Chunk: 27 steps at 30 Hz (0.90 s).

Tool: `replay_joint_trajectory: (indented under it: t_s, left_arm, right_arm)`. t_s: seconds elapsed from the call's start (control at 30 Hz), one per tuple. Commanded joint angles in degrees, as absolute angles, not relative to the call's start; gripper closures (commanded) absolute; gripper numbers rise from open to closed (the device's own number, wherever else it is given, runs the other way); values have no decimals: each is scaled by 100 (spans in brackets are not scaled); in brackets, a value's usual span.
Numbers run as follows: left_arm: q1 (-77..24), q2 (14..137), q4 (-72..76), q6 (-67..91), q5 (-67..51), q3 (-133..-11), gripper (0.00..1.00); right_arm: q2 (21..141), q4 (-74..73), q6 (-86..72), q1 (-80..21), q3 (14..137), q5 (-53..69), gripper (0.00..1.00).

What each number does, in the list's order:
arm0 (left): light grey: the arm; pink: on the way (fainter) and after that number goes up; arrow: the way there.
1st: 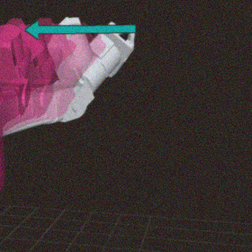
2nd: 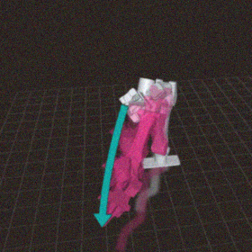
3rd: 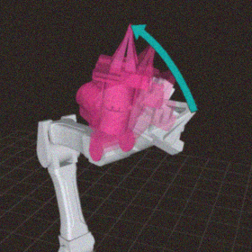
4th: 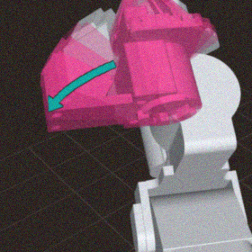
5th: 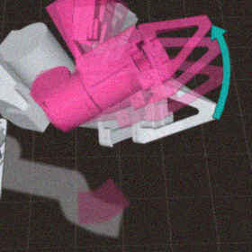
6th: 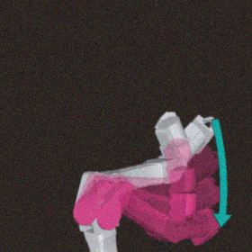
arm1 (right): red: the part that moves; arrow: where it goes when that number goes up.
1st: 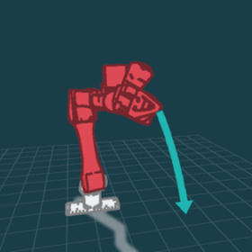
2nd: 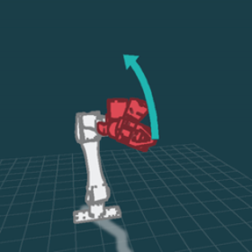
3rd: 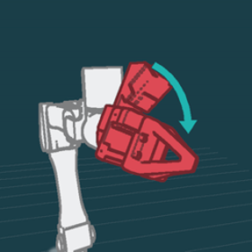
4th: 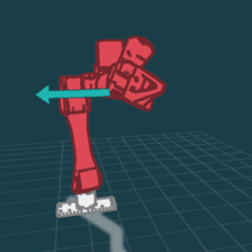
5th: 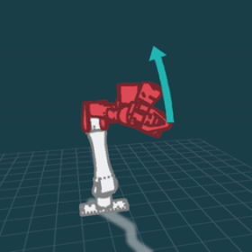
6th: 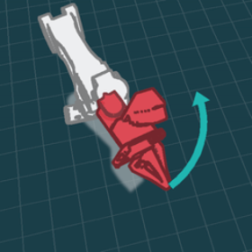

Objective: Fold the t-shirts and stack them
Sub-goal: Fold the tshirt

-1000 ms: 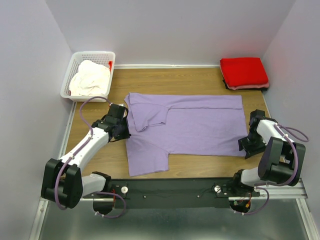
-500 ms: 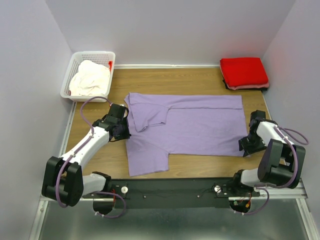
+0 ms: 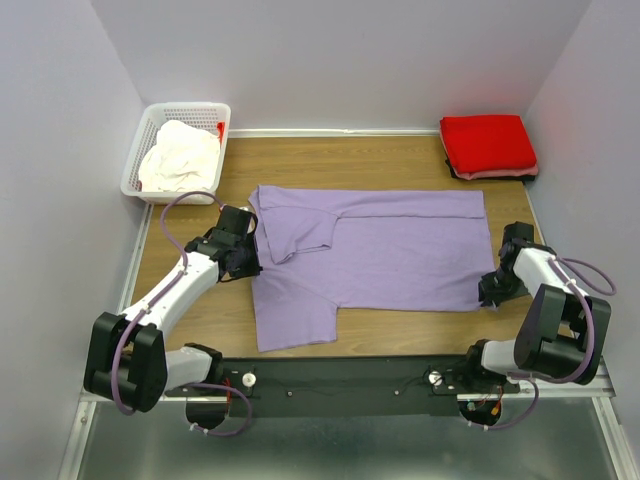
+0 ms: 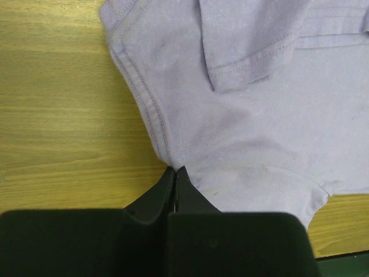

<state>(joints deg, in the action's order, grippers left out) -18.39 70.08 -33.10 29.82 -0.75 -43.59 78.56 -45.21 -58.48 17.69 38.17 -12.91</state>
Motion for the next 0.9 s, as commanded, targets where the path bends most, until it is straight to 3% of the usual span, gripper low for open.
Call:
replay_joint_trajectory:
  t_s: [0.0,0.2,0.87]
  left_arm:
    - [-1855,6996,-3393,2935,-141,-4500,100]
    - [-1846,7022,-3463,2944,-123,-4588,100]
    - [-1477,7338,-3656,2778,-272,-4983,100]
  right_arm:
    - [8341,-3542,-6056,1749,3067,-1037,77]
    - [8121,-3954,-5784,1749,3392,-1186,100]
    - [8446,-4922,-4000,1749,5685,-1204,100]
